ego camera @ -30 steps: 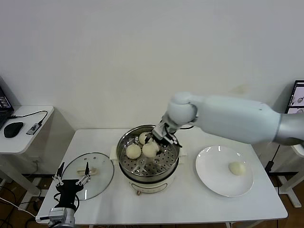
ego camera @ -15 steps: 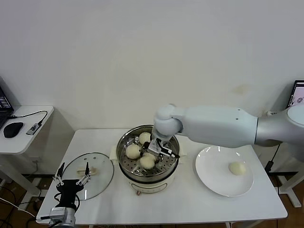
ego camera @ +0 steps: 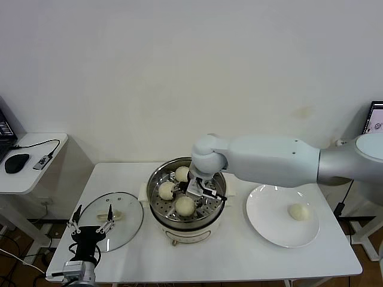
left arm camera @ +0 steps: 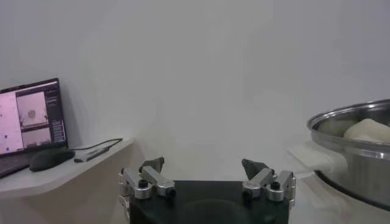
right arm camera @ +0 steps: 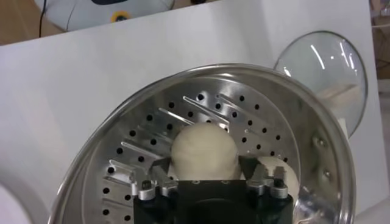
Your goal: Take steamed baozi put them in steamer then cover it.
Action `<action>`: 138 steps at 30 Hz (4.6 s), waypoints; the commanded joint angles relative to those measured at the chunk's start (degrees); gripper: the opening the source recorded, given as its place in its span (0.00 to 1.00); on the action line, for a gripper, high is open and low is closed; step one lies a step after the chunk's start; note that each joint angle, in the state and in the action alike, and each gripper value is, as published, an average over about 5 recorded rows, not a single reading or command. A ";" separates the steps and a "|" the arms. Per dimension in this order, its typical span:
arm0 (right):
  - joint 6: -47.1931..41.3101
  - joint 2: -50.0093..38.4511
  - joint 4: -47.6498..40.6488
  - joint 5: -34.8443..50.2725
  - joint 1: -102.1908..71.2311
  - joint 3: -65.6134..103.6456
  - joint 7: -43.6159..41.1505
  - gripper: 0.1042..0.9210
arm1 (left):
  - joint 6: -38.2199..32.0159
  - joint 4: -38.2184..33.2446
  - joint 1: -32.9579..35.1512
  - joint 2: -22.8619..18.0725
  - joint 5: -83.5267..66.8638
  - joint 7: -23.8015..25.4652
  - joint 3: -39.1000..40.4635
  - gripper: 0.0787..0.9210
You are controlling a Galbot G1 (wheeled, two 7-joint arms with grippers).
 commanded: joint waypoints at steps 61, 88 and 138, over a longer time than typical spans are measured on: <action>-24.75 -33.13 -18.83 -12.53 -44.92 44.48 -4.00 0.88 | -0.23 -1.78 1.41 1.40 0.71 0.56 0.50 0.88; -26.09 -29.42 -21.27 -13.69 -44.29 45.03 -3.71 0.67 | -0.13 -1.42 0.94 1.13 2.13 0.28 0.59 0.88; -52.01 -3.69 -1.45 37.97 1.21 -0.31 15.16 0.57 | 1.05 -1.37 0.72 0.56 0.91 0.47 1.27 0.88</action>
